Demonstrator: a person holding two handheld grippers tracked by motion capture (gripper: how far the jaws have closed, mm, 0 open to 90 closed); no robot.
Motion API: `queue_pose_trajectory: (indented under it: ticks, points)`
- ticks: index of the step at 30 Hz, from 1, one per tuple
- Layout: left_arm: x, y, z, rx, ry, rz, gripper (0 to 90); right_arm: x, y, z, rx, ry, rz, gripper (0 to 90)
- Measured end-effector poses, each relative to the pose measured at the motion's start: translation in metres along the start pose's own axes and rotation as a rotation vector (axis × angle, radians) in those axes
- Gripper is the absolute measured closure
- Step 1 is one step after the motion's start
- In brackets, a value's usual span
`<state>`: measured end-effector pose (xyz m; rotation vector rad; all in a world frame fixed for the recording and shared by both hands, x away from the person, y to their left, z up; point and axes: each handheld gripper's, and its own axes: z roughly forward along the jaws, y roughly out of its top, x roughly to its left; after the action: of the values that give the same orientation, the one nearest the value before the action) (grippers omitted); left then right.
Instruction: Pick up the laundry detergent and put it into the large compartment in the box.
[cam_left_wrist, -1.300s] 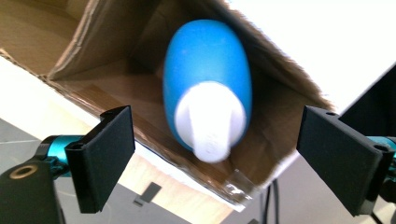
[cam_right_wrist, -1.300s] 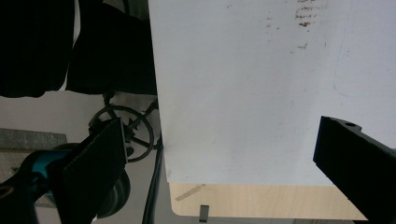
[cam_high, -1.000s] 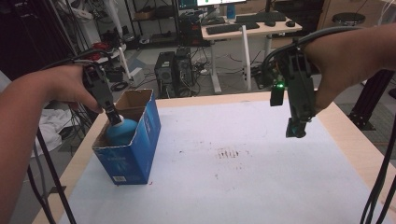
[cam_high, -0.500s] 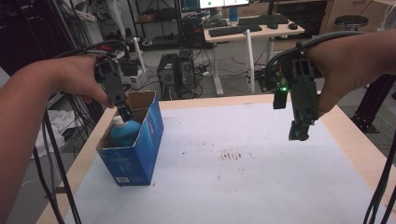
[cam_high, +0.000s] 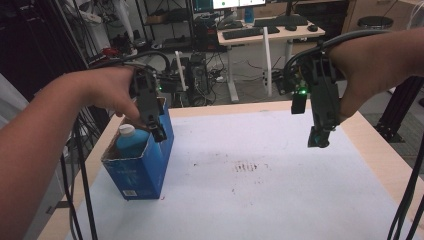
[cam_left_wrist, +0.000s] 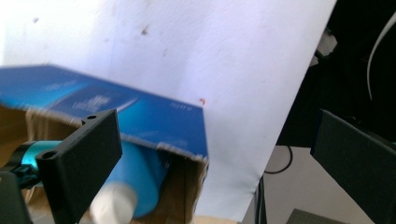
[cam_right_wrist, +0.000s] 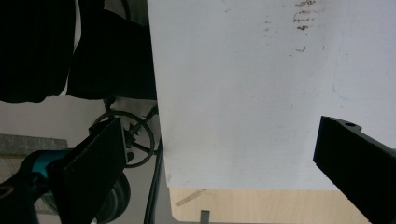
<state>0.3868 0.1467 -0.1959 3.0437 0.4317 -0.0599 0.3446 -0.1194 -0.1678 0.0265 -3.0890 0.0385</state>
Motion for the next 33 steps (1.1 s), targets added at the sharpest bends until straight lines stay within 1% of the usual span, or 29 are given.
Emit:
queue_pose_trajectory:
  ticks: [2,3,5,9,10,11,12,13,15,16,17,19,24,25,26,27,33]
  points:
    - [-0.003,0.005,0.004,-0.005,-0.014,0.017,2.0,-0.001,0.0,0.0,-0.002,-0.002,-0.002,1.8]
    - [-0.003,0.005,0.004,-0.005,-0.014,0.017,2.0,-0.001,0.0,0.0,-0.002,-0.002,-0.002,1.8]
    - [-0.006,0.011,0.01,-0.007,-0.028,0.036,2.0,-0.002,0.0,0.0,0.006,-0.002,0.001,1.8]
    - [-0.008,0.02,0.024,-0.003,-0.042,0.058,2.0,-0.003,0.0,0.0,0.004,-0.006,-0.006,1.8]
    - [-0.009,0.023,0.028,0.0,-0.047,0.06,2.0,-0.003,0.001,-0.001,0.003,-0.006,0.003,1.8]
    - [-0.01,0.024,0.031,0.001,-0.052,0.06,2.0,-0.003,0.001,-0.001,0.003,-0.007,0.0,1.8]
    - [-0.01,0.027,0.035,0.004,-0.06,0.064,2.0,-0.003,0.002,0.0,0.004,-0.003,-0.009,1.8]
    - [-0.009,0.031,0.041,0.014,-0.065,0.073,2.0,-0.003,0.003,0.0,0.008,-0.002,-0.009,1.8]
    - [-0.008,0.034,0.044,0.024,-0.059,0.077,2.0,-0.003,0.003,0.001,0.015,-0.003,-0.008,1.8]
    - [-0.008,0.035,0.046,0.026,-0.049,0.075,2.0,-0.004,0.002,0.001,0.011,-0.008,-0.021,1.8]
    - [-0.008,0.039,0.048,0.034,-0.032,0.086,2.0,-0.003,0.001,0.001,0.02,-0.015,-0.009,1.8]
    - [-0.008,0.041,0.05,0.026,-0.03,0.084,2.0,-0.002,-0.001,0.0,0.017,-0.02,-0.012,1.8]
    - [-0.01,0.046,0.05,0.03,-0.041,0.093,2.0,-0.003,-0.006,-0.003,0.016,-0.029,-0.005,1.8]
    - [-0.01,0.046,0.05,0.03,-0.041,0.093,2.0,-0.003,-0.006,-0.003,0.016,-0.029,-0.005,1.8]
    - [-0.01,0.046,0.05,0.03,-0.041,0.093,2.0,-0.002,-0.006,-0.004,0.014,-0.029,0.005,1.8]
    - [-0.011,0.047,0.051,0.033,-0.032,0.096,2.0,-0.002,-0.006,-0.004,0.014,-0.029,0.005,1.8]
    - [-0.015,0.045,0.051,0.035,-0.039,0.096,2.0,-0.002,-0.004,-0.004,0.014,-0.031,-0.01,1.8]
